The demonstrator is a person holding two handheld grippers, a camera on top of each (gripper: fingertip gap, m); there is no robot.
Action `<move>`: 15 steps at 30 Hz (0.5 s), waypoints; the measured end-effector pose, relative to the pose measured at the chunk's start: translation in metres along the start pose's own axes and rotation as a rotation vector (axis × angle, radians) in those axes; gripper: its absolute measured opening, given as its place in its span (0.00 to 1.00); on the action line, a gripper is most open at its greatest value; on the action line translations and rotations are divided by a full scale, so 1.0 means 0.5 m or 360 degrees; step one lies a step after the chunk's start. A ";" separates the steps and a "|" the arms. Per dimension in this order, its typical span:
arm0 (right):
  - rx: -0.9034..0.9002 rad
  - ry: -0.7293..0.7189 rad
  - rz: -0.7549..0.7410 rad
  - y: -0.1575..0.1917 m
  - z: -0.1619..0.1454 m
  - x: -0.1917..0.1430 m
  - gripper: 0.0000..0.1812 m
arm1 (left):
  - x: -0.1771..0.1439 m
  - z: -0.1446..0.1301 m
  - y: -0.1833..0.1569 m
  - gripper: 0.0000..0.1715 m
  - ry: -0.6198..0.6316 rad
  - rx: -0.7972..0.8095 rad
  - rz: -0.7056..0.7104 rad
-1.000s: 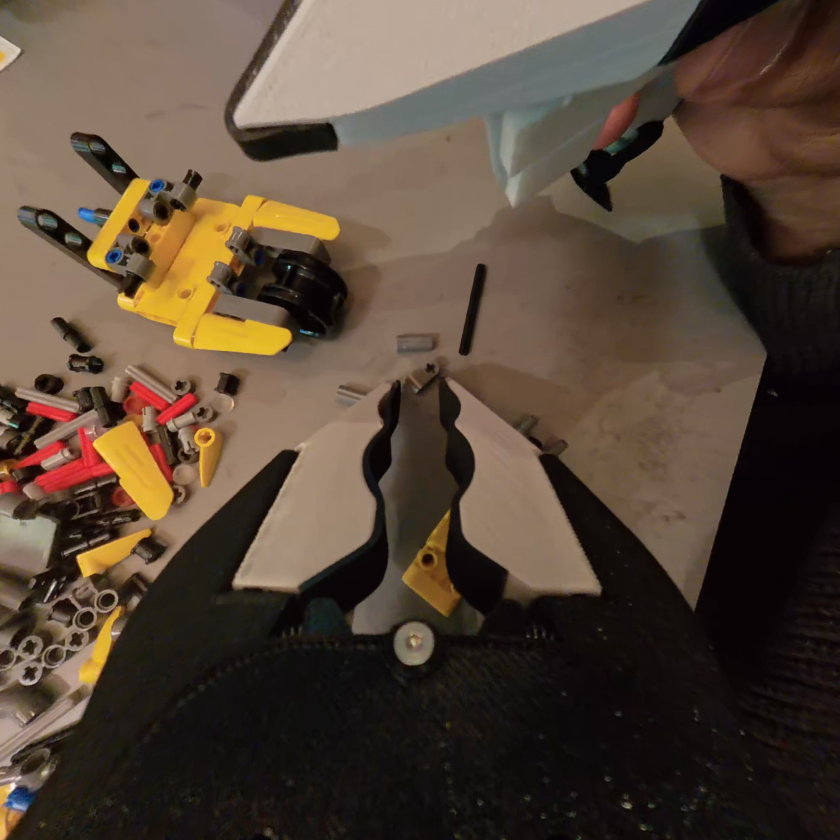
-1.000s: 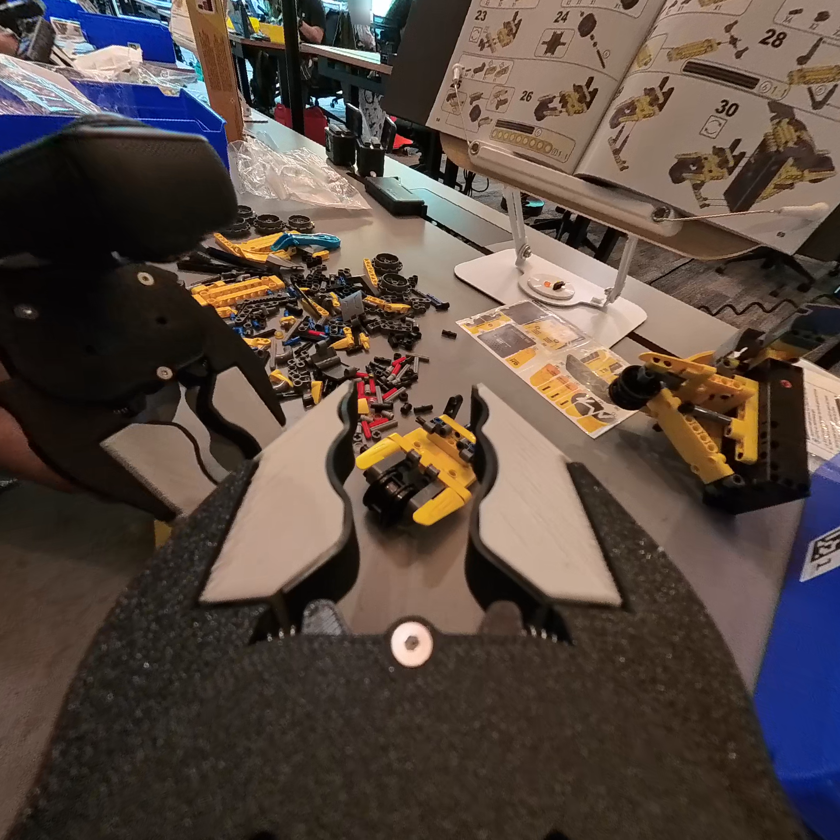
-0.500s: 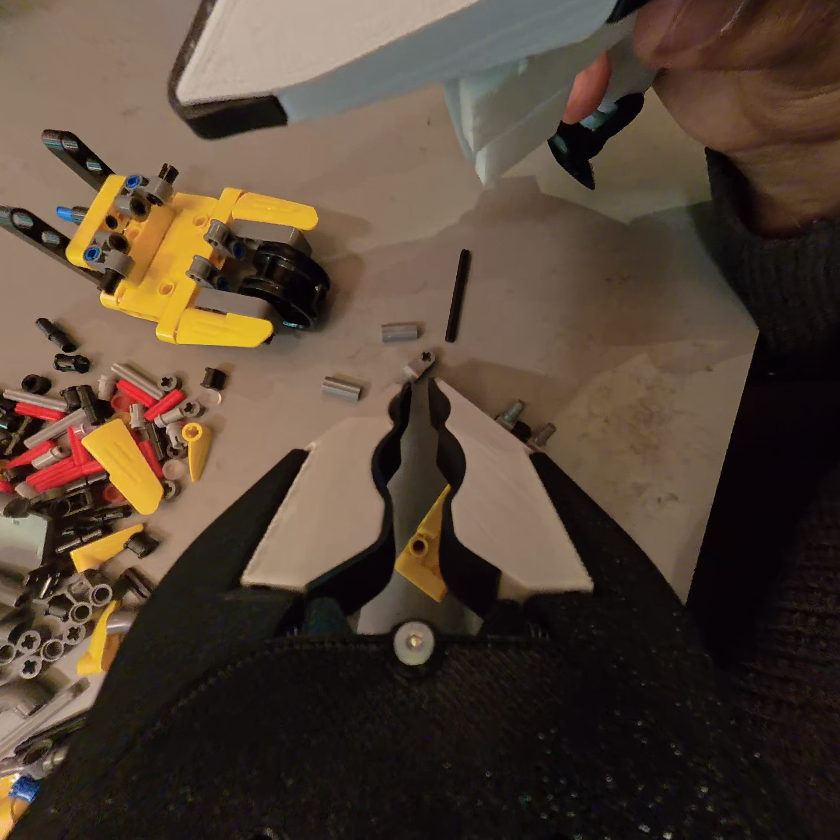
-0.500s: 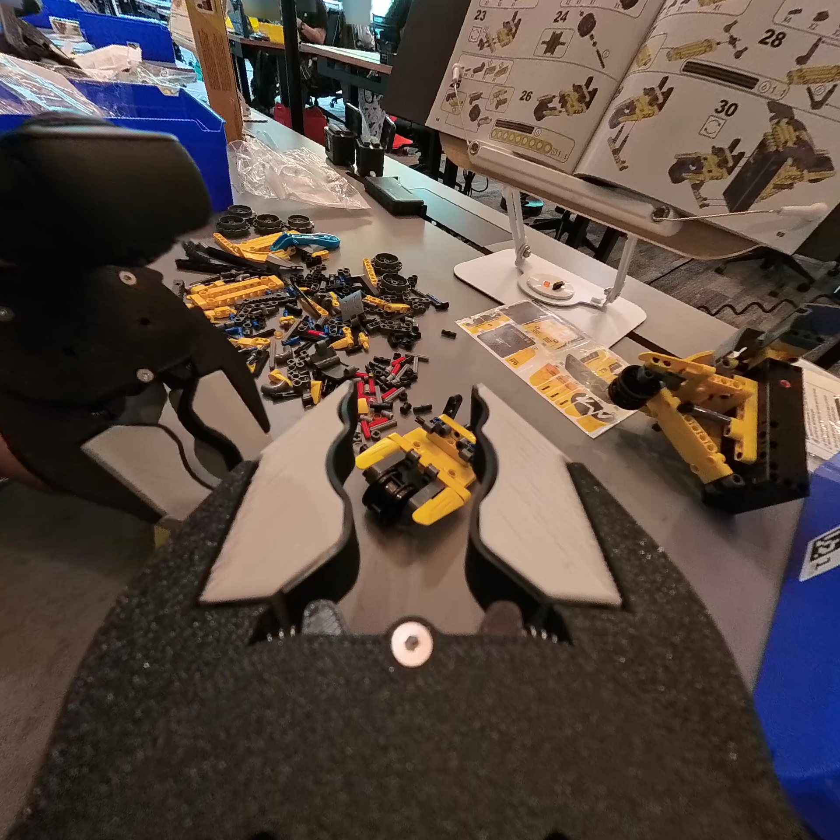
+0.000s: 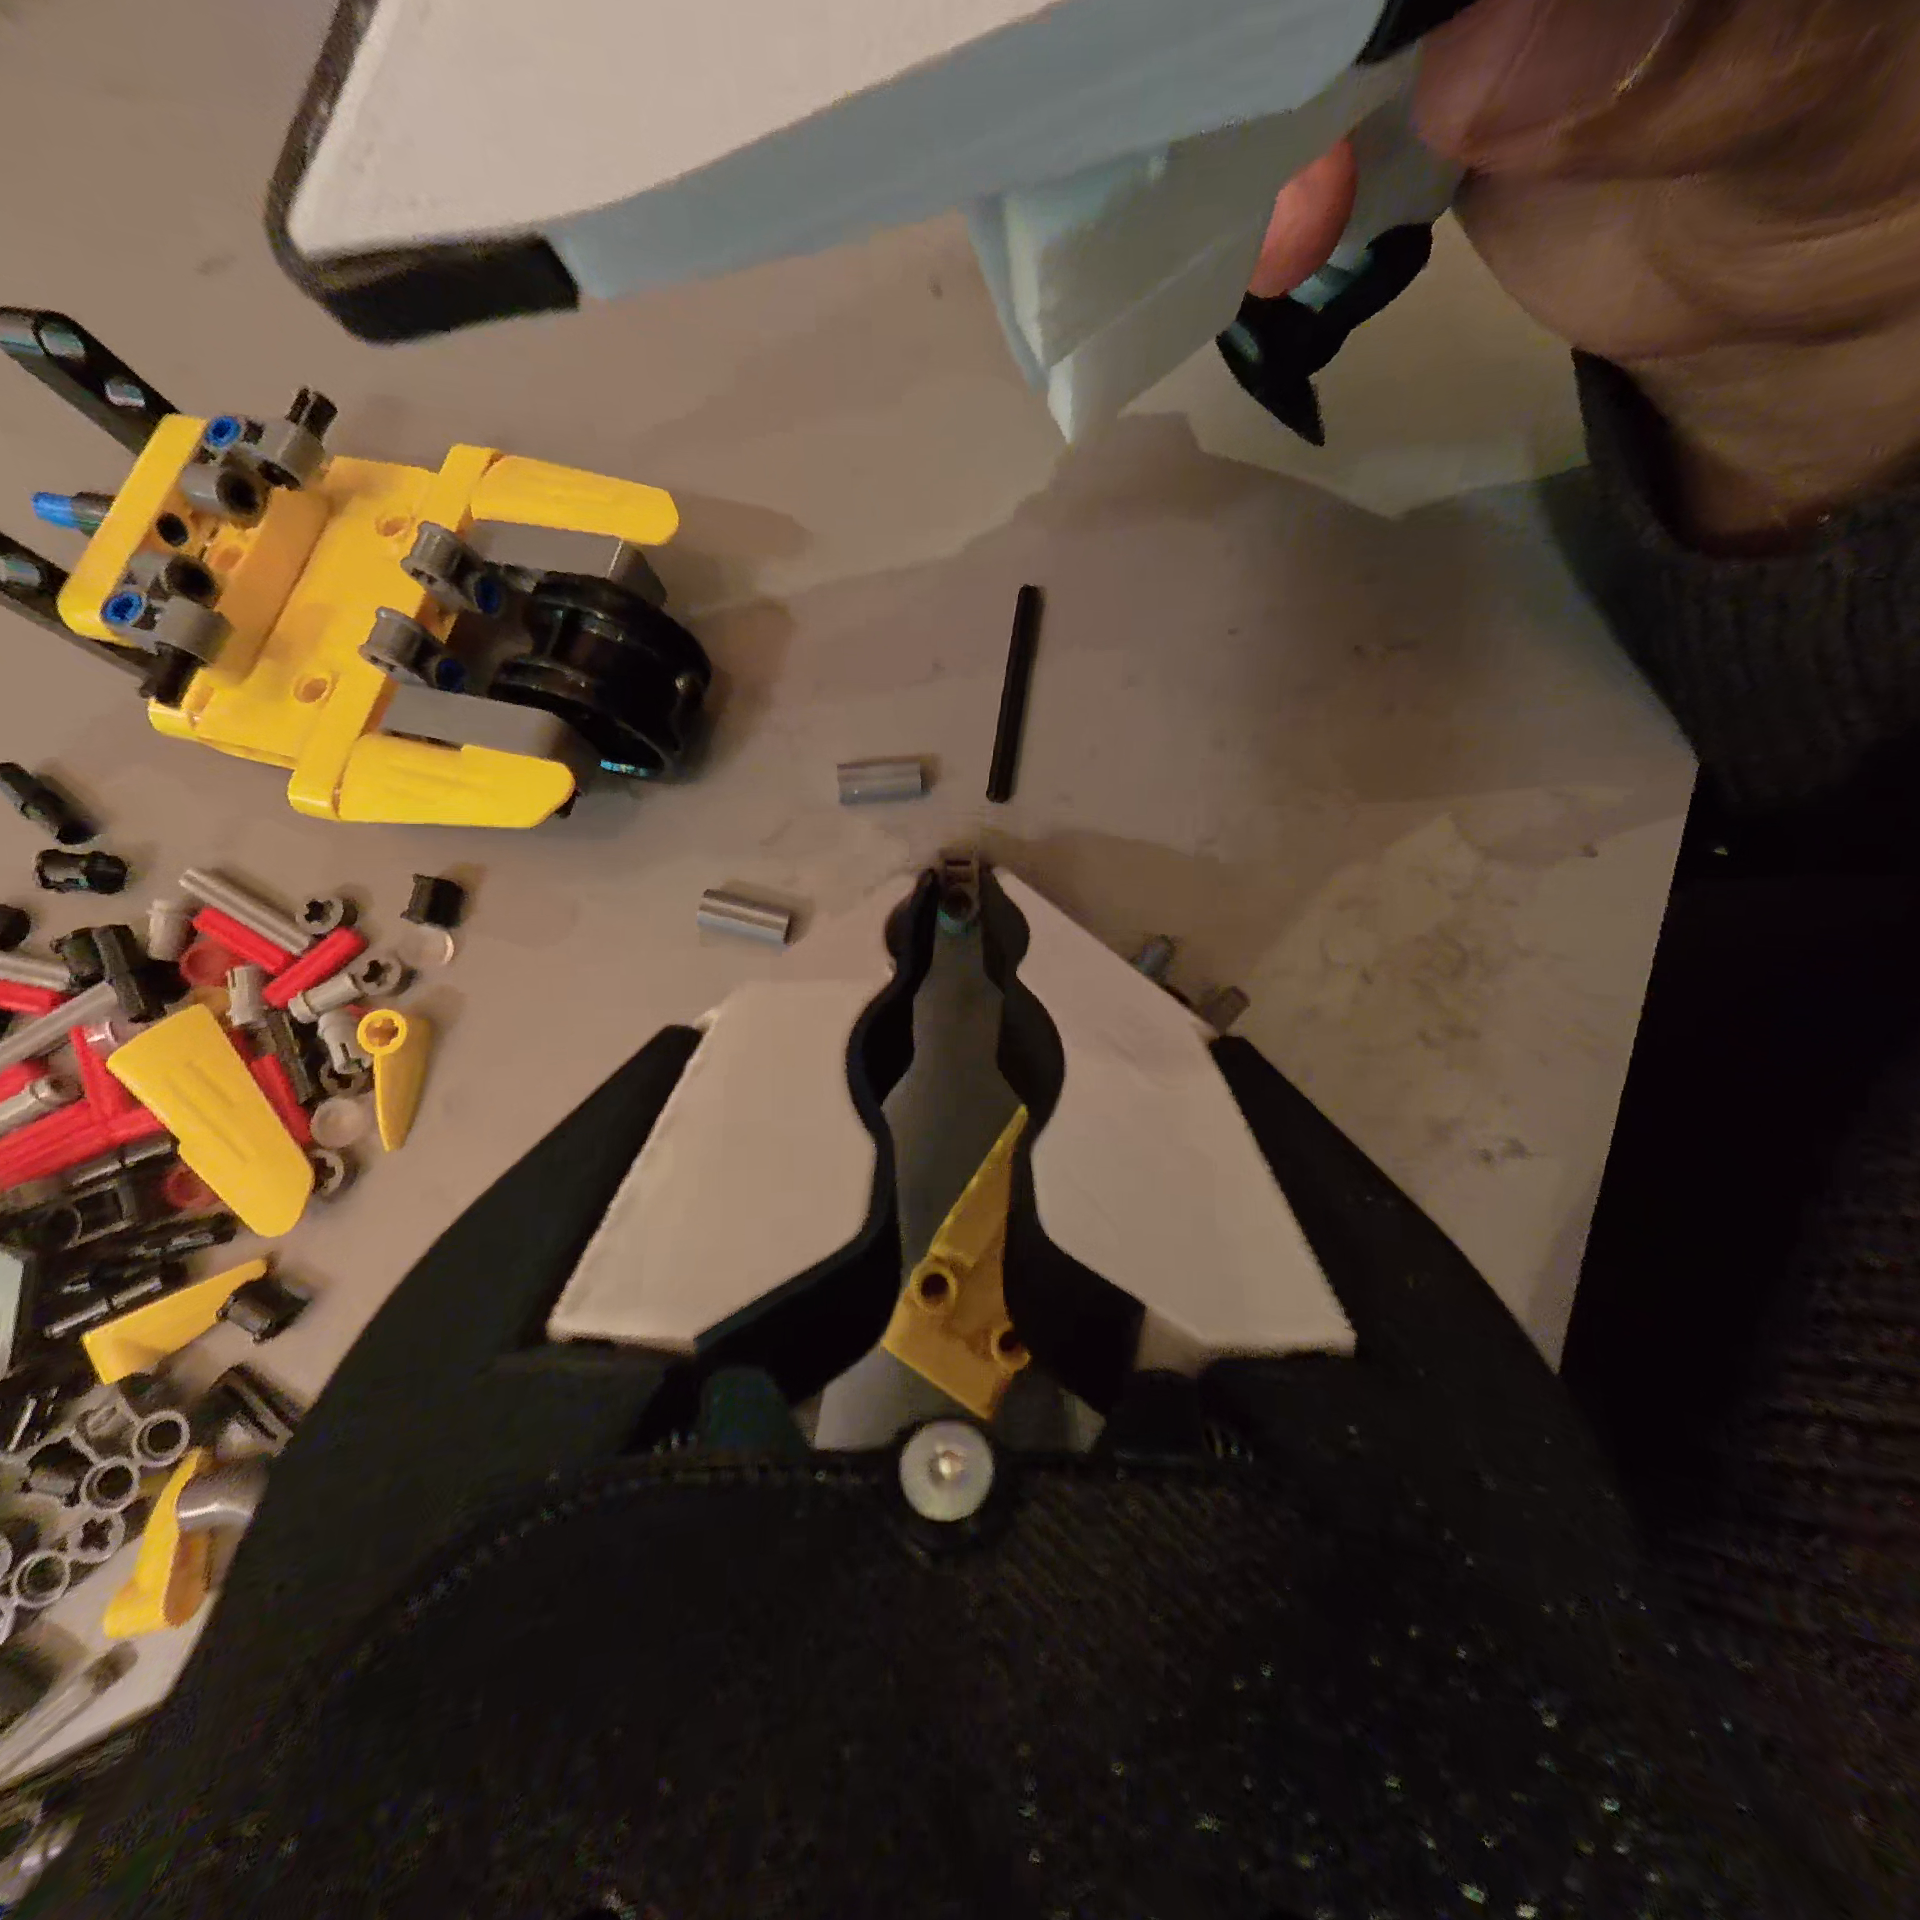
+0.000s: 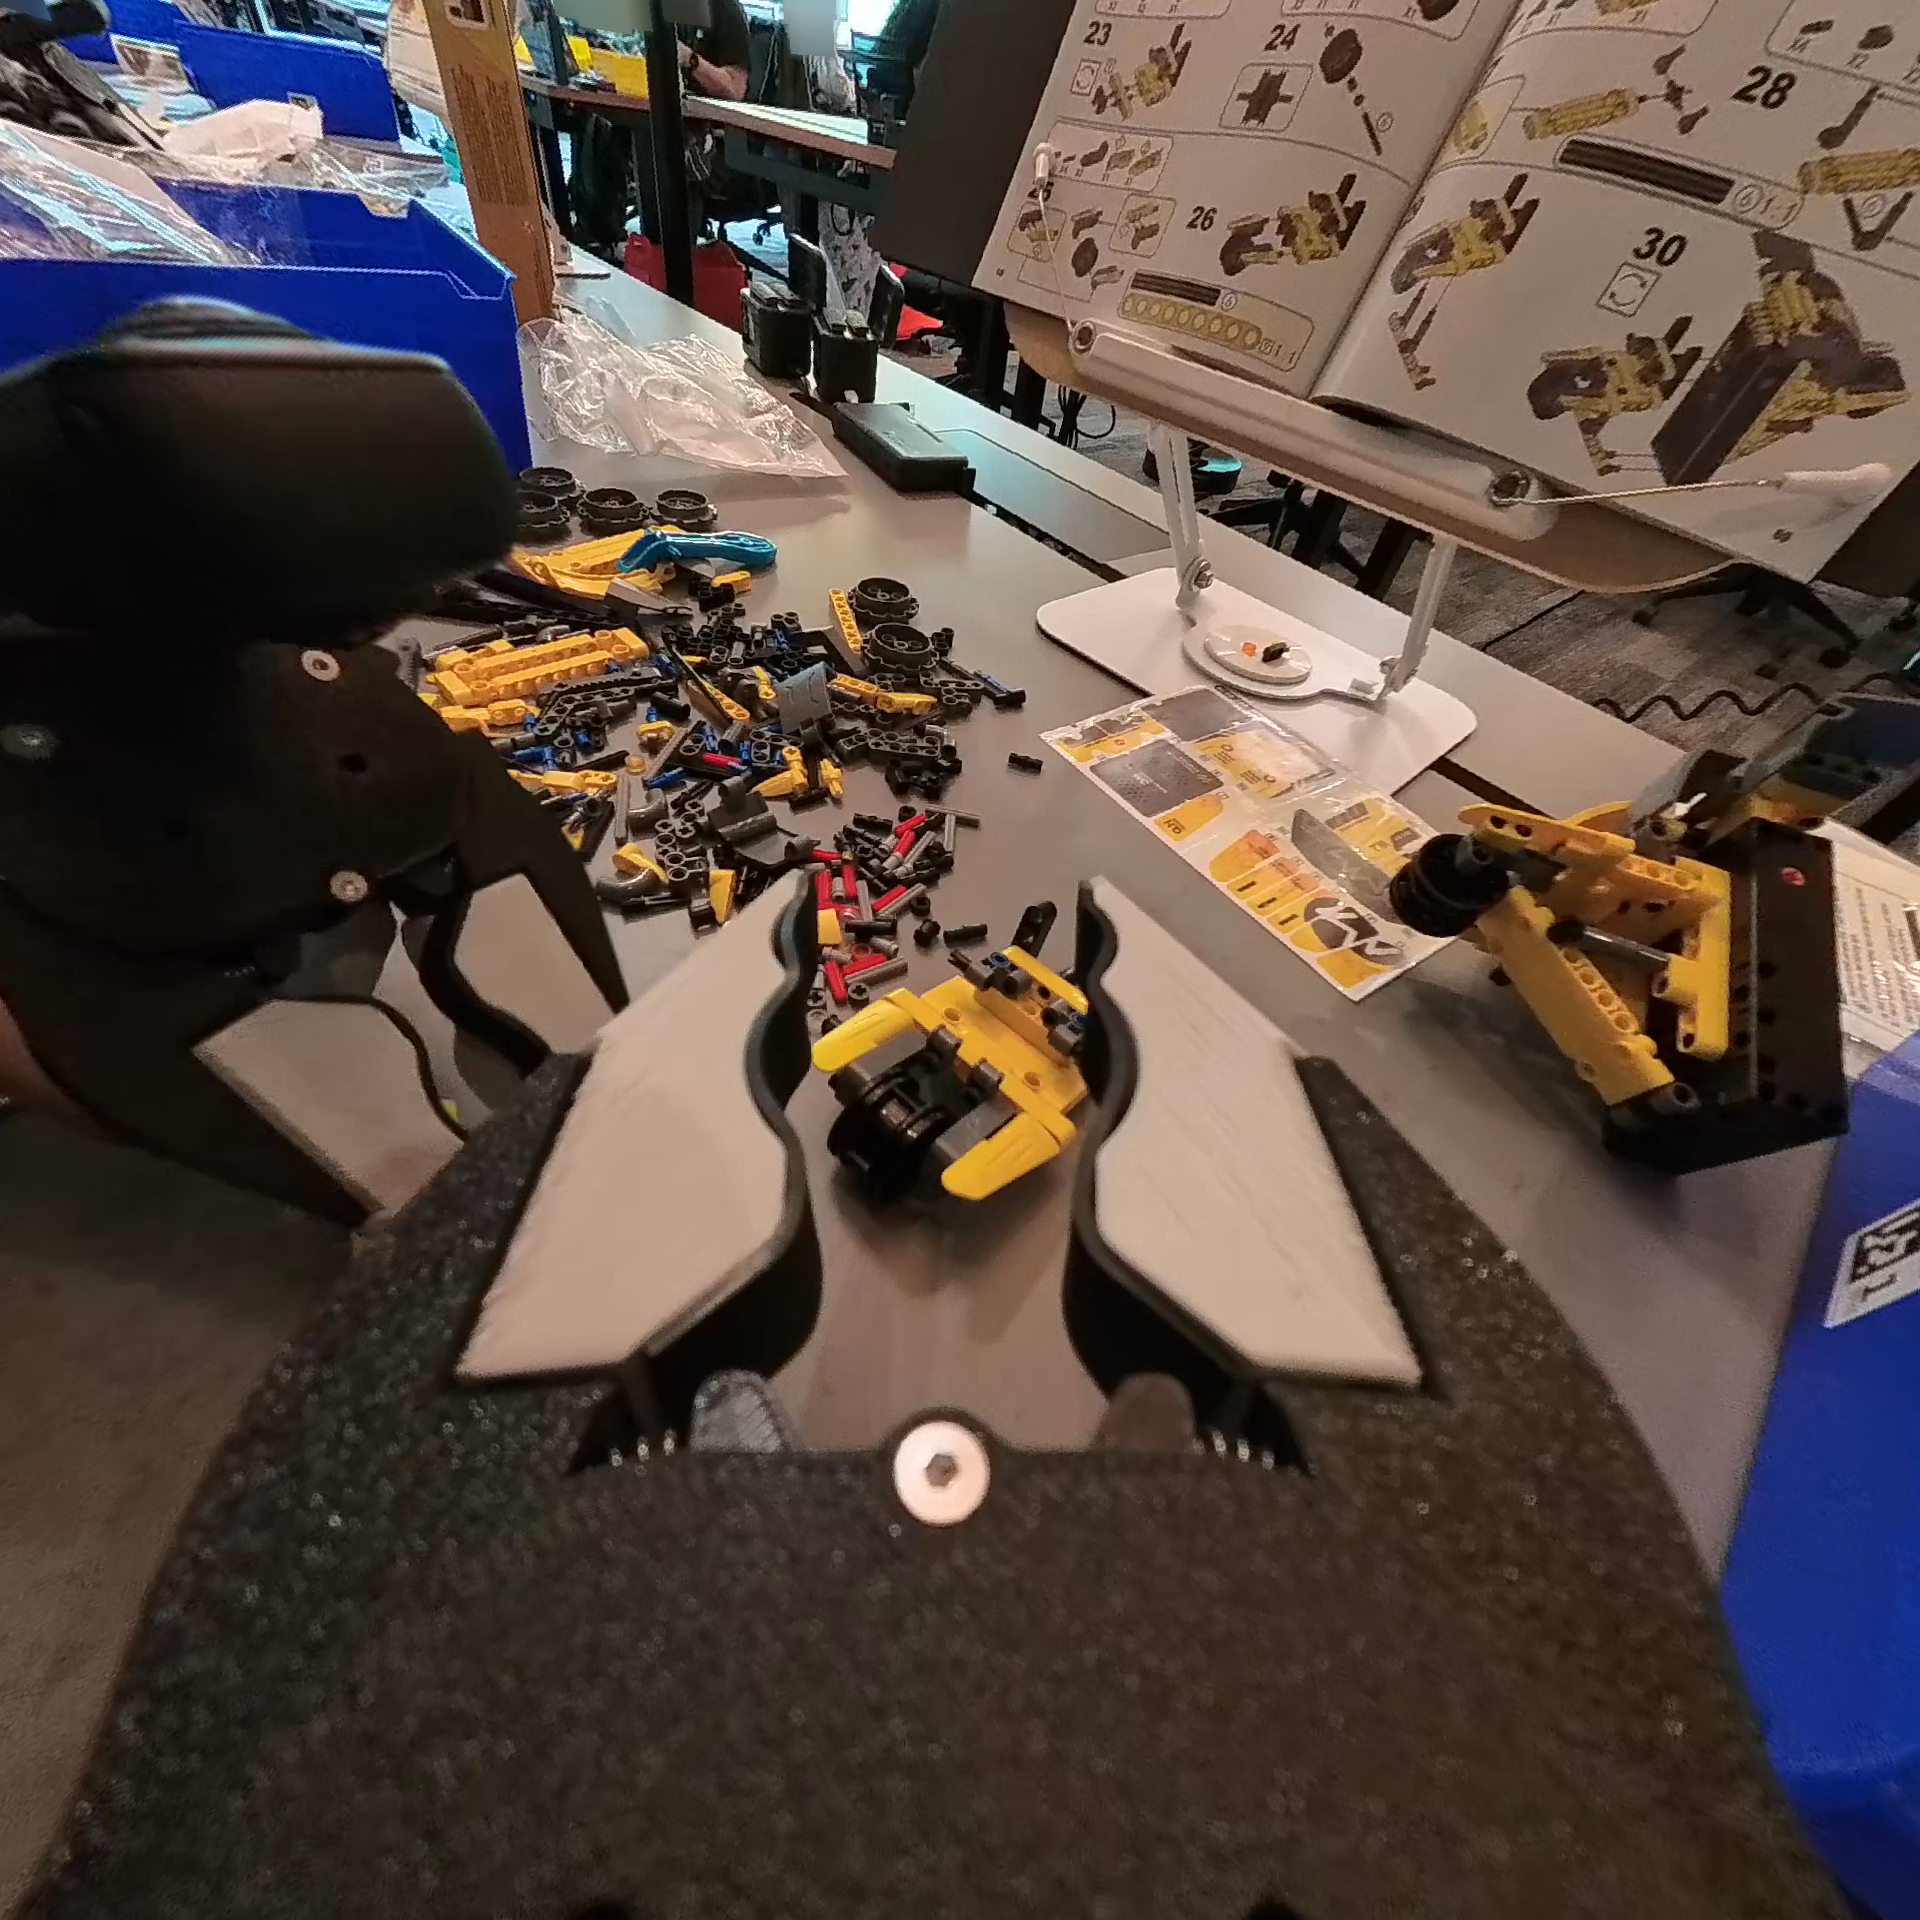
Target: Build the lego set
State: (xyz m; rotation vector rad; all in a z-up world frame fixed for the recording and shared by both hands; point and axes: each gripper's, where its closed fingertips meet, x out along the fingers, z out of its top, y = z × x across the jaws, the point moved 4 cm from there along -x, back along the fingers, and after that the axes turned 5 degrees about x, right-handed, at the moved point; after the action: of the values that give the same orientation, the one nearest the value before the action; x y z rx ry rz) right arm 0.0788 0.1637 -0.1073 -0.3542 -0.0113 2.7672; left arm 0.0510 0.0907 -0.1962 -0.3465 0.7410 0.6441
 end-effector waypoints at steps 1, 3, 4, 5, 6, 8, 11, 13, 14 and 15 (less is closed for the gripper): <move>0.0001 -0.0001 0.0001 0.000 0.000 0.000 0.27 | -0.004 -0.002 -0.001 0.03 0.0007 -0.0010 -0.0012; 0.0002 -0.0003 0.0002 0.000 0.001 -0.001 0.27 | -0.013 -0.009 0.004 0.03 0.0015 -0.0056 -0.0018; 0.0001 -0.0003 0.0002 0.000 0.000 -0.001 0.27 | -0.018 -0.013 0.007 0.03 0.0020 -0.0078 -0.0025; 0.0001 -0.0002 0.0002 0.000 0.000 0.000 0.27 | -0.023 -0.018 0.010 0.03 0.0034 -0.0098 -0.0033; 0.0000 -0.0001 0.0002 0.000 0.000 0.000 0.27 | -0.028 -0.024 0.014 0.03 0.0050 -0.0112 -0.0033; 0.0000 0.0000 0.0001 0.000 0.000 0.000 0.27 | -0.039 -0.034 0.020 0.03 0.0067 -0.0126 -0.0017; 0.0001 0.0001 0.0001 0.000 -0.001 0.000 0.27 | -0.051 -0.045 0.028 0.05 0.0084 -0.0135 0.0037; -0.0001 0.0004 -0.0001 0.000 -0.001 0.001 0.27 | -0.056 -0.049 0.028 0.09 0.0083 -0.0148 0.0038; -0.0001 0.0005 -0.0001 0.000 -0.001 0.001 0.27 | -0.058 -0.051 0.026 0.10 0.0081 -0.0154 0.0033; -0.0002 0.0005 -0.0001 0.000 -0.001 0.001 0.27 | -0.060 -0.052 0.025 0.12 0.0081 -0.0157 0.0028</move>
State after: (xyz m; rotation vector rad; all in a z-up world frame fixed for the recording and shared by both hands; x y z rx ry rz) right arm 0.0787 0.1639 -0.1080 -0.3589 -0.0120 2.7659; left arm 0.0128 0.0743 -0.1937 -0.4486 0.7628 0.6920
